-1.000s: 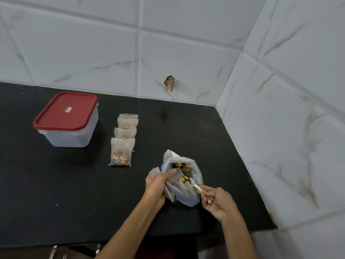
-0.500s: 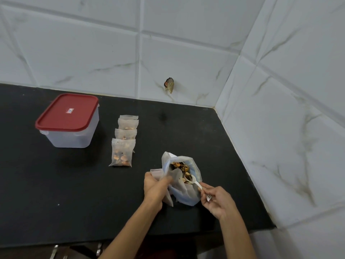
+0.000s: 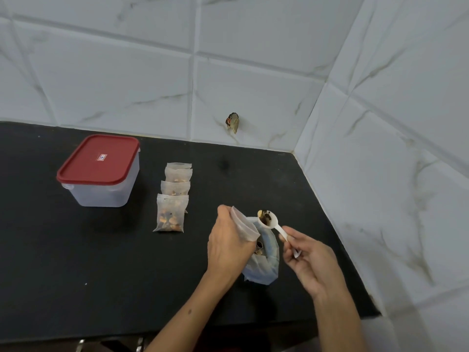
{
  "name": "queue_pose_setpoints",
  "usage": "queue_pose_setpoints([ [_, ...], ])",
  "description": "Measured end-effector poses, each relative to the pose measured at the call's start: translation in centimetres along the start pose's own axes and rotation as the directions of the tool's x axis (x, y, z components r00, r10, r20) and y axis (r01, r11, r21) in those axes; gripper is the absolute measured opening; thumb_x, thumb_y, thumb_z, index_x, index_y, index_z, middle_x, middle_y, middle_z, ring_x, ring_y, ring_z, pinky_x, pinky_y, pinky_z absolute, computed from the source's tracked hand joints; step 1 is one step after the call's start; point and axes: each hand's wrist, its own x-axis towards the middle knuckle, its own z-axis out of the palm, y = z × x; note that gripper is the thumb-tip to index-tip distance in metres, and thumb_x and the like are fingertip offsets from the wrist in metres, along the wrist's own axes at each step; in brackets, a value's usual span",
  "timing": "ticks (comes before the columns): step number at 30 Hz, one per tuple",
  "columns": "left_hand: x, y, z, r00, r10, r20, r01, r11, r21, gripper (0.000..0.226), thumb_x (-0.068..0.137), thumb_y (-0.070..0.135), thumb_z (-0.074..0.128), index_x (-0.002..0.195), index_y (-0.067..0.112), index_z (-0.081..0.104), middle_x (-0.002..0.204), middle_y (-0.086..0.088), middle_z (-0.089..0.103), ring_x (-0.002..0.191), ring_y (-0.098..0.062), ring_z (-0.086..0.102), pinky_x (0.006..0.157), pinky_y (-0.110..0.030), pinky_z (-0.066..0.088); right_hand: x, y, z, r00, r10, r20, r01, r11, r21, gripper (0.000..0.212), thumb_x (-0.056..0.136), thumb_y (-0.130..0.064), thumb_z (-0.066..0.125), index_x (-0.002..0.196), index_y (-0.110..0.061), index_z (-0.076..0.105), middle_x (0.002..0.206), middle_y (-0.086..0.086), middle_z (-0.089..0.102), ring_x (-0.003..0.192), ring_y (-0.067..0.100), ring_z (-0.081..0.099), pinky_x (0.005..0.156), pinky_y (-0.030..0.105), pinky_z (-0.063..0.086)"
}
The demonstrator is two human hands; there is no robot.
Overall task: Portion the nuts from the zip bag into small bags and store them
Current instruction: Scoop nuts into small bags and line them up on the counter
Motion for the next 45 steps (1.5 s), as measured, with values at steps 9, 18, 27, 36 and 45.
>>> queue_pose_setpoints([
  [9, 0.1, 0.4, 0.4, 0.992, -0.003, 0.123, 0.01, 0.998, -0.058, 0.035, 0.076, 0.024, 0.068, 0.091, 0.029, 0.037, 0.094, 0.002, 0.056, 0.082, -0.01, 0.057, 0.062, -0.023, 0.046, -3.2, 1.0, 2.2, 0.77, -0.623, 0.138, 0.531, 0.506, -0.68, 0.027, 0.088, 0.0, 0.059, 0.097, -0.021, 0.074, 0.08, -0.018, 0.065, 0.075, 0.0, 0.063, 0.06, 0.006, 0.046],
  [18, 0.1, 0.1, 0.7, 0.995, 0.029, 0.091, -0.019, 0.994, -0.108, 0.036, 0.08, 0.026, 0.072, 0.093, 0.025, 0.039, 0.093, 0.001, 0.058, 0.081, -0.01, 0.059, 0.065, -0.023, 0.051, -2.3, 2.2, 2.0, 0.374, -0.803, 0.464, 0.681, -0.102, -0.726, 0.025, 0.058, 0.002, 0.082, 0.081, 0.003, 0.073, 0.076, 0.015, 0.071, 0.066, 0.019, 0.065, 0.067, 0.024, 0.056],
  [27, 0.4, -0.1, 0.8, 0.993, 0.039, 0.107, -0.021, 0.985, -0.169, 0.04, 0.073, 0.022, 0.076, 0.094, 0.018, 0.042, 0.089, 0.001, 0.058, 0.075, -0.009, 0.057, 0.057, -0.013, 0.042, -2.4, 2.5, 2.7, 0.299, -0.834, 0.463, 0.71, -0.129, -0.692, 0.019, 0.068, -0.008, 0.066, 0.084, 0.0, 0.072, 0.08, 0.009, 0.069, 0.073, 0.013, 0.06, 0.067, 0.015, 0.05],
  [36, 0.4, 0.0, 0.6, 0.99, 0.075, 0.123, -0.049, 0.978, -0.205, 0.041, 0.07, 0.02, 0.079, 0.091, 0.02, 0.043, 0.08, 0.009, 0.056, 0.068, 0.003, 0.054, 0.056, -0.013, 0.044, -1.4, 2.8, 2.6, 0.351, -0.833, 0.428, 0.736, -0.037, -0.676, 0.018, 0.073, -0.005, 0.06, 0.086, -0.003, 0.073, 0.084, 0.005, 0.068, 0.074, 0.011, 0.062, 0.068, 0.009, 0.049],
  [45, 0.3, 0.2, 1.4, 0.991, 0.043, 0.123, -0.015, 0.976, -0.217, 0.041, 0.07, 0.022, 0.079, 0.093, 0.018, 0.045, 0.085, 0.005, 0.059, 0.079, -0.012, 0.057, 0.059, -0.015, 0.042, -1.2, 2.3, 2.5, 0.385, -0.843, 0.375, 0.739, 0.039, -0.672, 0.016, 0.076, -0.004, 0.06, 0.085, -0.006, 0.073, 0.085, 0.004, 0.068, 0.075, 0.012, 0.064, 0.066, 0.018, 0.053],
])
